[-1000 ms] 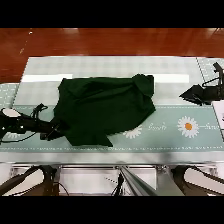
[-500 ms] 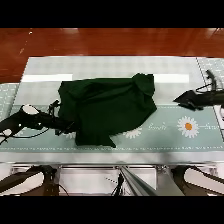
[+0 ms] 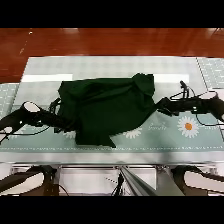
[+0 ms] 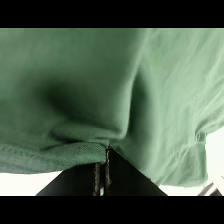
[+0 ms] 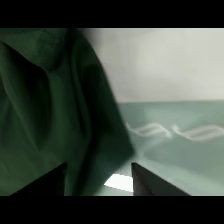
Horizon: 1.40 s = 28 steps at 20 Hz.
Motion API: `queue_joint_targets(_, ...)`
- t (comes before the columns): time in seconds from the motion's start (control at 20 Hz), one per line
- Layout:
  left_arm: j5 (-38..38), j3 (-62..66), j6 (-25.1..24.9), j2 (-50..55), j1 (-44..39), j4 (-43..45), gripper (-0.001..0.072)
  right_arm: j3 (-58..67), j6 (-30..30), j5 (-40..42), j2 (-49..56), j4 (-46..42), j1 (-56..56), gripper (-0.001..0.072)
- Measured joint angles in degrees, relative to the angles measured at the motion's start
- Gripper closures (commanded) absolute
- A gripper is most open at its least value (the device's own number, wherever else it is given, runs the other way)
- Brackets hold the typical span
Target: Fold the shirts.
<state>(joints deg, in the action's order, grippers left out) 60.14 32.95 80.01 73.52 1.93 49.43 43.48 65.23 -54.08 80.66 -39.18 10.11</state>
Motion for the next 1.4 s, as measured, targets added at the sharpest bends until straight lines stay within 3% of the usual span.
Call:
queue_joint_targets(0.1,-0.4,1.3,0.0,0.0,0.0,0.4,0.0681,-0.3,0.3,3.7,1.0,3.2,-3.1,0.0439)
queue_joint_targets(0.2,-0.6,2.8,0.0,0.0,0.0,0.7,0.0681,-0.3,0.3,6.2,1.6,5.6,-4.7,0.0689)
queue_joint_targets(0.35,0.5,5.3,-0.2,-0.1,0.0,-0.2,0.0681,0.1,-0.1,7.3,1.5,7.3,-5.3,0.069)
queue_joint_targets(0.6,2.0,13.7,-1.6,-4.8,0.0,-1.0,0.0682,5.5,-3.7,2.3,-5.6,8.2,-1.7,0.069)
queue_joint_targets(0.8,1.7,29.7,-2.6,-15.8,0.3,-1.6,0.0682,16.6,-4.6,0.4,-18.2,8.5,2.6,0.069)
queue_joint_targets(1.0,-2.4,52.2,-2.8,-26.0,1.7,-0.1,0.0684,31.2,-4.7,3.9,-31.2,7.8,6.0,0.0691)
queue_joint_targets(1.2,0.4,72.5,1.0,-30.6,2.4,6.0,0.0684,42.7,1.1,5.9,-40.9,-1.2,8.2,0.0691)
queue_joint_targets(1.4,13.1,83.6,5.7,-32.7,2.7,9.9,0.0684,49.0,9.4,1.1,-46.8,-13.2,8.9,0.0691)
